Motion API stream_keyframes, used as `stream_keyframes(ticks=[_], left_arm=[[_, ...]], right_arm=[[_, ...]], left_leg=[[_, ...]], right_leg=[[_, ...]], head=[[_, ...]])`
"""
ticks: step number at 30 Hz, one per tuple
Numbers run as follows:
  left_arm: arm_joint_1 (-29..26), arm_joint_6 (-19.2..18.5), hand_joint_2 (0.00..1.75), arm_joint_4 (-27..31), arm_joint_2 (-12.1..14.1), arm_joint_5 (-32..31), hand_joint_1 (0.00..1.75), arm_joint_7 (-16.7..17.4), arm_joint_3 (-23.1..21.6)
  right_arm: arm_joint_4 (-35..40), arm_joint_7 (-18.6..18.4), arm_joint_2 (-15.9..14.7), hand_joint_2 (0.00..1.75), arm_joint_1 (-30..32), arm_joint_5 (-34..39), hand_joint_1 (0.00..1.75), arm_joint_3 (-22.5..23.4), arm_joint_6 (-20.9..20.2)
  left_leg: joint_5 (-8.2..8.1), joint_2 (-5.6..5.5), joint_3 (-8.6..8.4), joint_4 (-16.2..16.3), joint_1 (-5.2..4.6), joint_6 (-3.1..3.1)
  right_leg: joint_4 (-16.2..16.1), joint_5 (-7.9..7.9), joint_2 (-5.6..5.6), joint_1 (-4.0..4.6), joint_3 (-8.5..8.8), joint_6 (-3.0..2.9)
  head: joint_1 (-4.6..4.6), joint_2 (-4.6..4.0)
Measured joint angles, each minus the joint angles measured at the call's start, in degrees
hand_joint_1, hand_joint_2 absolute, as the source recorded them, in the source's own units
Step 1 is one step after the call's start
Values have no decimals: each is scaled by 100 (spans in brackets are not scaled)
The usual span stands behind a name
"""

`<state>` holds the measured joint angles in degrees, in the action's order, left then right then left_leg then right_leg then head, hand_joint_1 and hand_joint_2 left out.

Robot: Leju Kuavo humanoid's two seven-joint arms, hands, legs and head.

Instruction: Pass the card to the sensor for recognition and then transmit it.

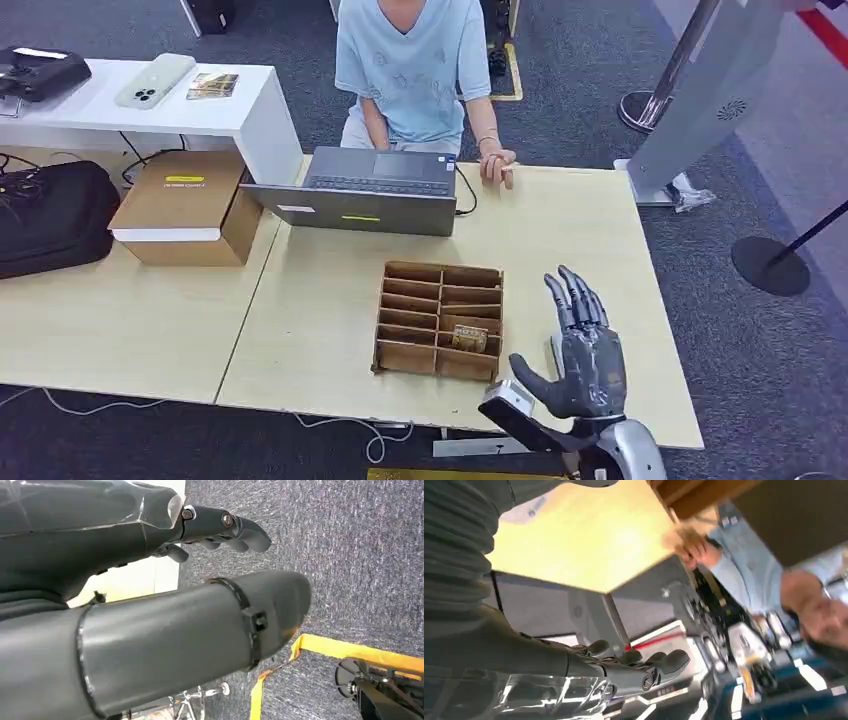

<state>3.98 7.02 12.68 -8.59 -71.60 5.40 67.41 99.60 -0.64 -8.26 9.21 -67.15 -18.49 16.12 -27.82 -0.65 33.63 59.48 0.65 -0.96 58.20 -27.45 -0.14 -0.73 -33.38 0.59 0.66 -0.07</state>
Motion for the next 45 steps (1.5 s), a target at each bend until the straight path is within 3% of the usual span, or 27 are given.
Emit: stream_keyframes(ticks=[8,15,45], left_arm=[[1,-39,0,0,-7,-127,0,0,0],[2,-41,0,0,-31,-210,0,0,-2],[2,-153,0,0,-35,-389,0,57,-42]], right_arm=[[-79,-305,68,175,-70,-365,0,-367,-478],[-28,-714,289,175,-131,-671,0,-415,-821],[-232,-1180,387,175,-120,-769,0,-529,-1221]], left_leg=[[0,0,0,0,1,0],[0,0,-1,0,0,0],[0,0,1,-1,0,0]], right_leg=[[1,-1,1,1,-1,0],[0,0,0,0,0,0],[0,-1,1,0,-1,0]], head=[[0,0],[-2,0],[0,0]])
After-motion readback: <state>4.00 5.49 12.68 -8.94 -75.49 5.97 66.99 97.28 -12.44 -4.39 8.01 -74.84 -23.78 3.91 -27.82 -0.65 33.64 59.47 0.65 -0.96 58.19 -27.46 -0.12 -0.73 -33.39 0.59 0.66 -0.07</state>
